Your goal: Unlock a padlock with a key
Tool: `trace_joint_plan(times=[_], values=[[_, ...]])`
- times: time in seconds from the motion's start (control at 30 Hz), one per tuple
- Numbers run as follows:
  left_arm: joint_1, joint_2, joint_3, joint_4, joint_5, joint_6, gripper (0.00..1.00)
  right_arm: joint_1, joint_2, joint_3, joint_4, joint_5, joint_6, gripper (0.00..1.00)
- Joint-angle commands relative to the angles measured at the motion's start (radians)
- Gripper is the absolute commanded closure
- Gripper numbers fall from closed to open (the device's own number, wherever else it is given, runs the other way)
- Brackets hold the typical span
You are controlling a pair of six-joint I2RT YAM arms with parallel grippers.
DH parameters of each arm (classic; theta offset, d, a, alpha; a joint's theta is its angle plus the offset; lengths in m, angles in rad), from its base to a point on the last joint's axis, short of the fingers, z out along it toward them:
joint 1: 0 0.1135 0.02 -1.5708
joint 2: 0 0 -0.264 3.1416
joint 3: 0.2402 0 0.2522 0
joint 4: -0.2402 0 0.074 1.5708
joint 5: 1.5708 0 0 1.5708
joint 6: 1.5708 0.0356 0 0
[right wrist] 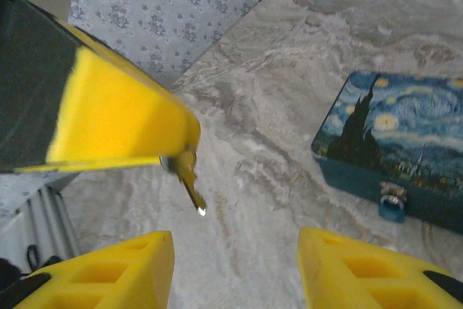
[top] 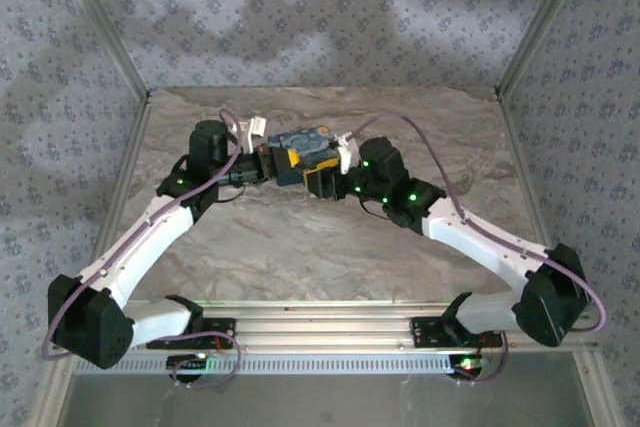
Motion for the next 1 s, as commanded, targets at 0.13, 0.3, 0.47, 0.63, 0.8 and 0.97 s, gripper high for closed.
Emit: trace_joint_plan(times=[0.13,0.3,0.47,0.63,0.8,0.97], values=[[0.005,-0.038,0.022,-0.039,-0.034,-0.074,1.0,0.057,0.07,0.114,-0.044,0.051,-0.2,0.51],[0.004,-0.053,0.024,-0.051,-0.045,-0.092,1.0,0.073,0.099,0.132,-0.059,0.028,-0.263,0.52],[0.004,-0.051,0.023,-0.061,-0.048,-0.122,1.0,0.078,0.115,0.128,-0.055,0.027,-0.311,0.48],[0.004,-0.055,0.023,-0.062,-0.048,-0.147,1.0,0.078,0.131,0.134,-0.05,0.03,-0.376,0.48],[0.004,-0.056,0.011,-0.057,-0.047,-0.176,1.0,0.078,0.144,0.148,-0.053,0.035,-0.438,0.65],[0.006,-0.055,0.008,-0.075,-0.052,-0.19,1.0,0.079,0.136,0.143,-0.084,0.049,-0.497,0.88]])
